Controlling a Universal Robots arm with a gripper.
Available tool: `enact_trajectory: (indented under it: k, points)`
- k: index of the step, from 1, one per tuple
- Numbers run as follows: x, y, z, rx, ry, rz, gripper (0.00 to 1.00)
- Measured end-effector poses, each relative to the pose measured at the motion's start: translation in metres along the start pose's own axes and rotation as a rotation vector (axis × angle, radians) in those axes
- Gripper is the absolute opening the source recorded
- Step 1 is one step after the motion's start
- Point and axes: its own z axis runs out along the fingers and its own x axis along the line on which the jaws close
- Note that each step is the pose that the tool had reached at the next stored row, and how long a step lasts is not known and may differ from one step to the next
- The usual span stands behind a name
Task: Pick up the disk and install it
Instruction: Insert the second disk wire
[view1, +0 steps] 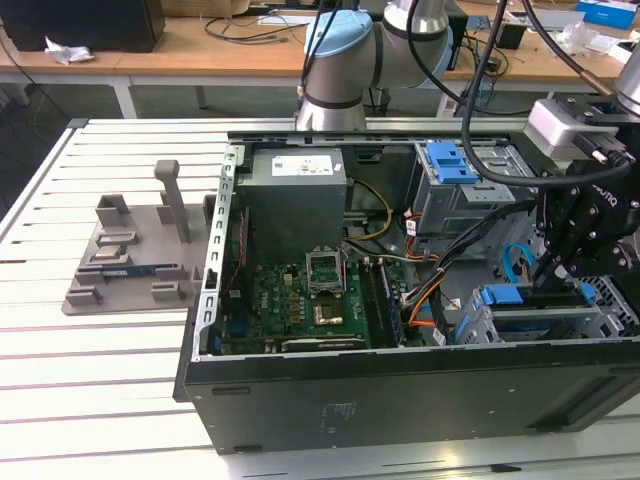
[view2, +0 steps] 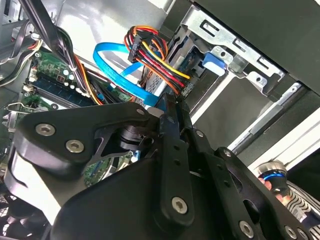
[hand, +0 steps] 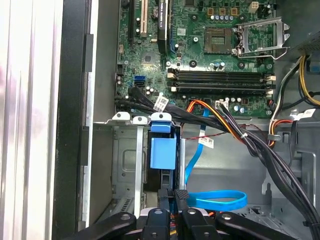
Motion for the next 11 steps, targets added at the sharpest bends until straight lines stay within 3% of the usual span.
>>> enact_trajectory:
  k: [2,11]
  points:
    - [0.0004,0.0003,-0.0058,0.0003,0.0001,0.0,0.16]
    - [0.0026,-0.0013,-0.0027,-0.0057,-0.0014,0.0,0.16]
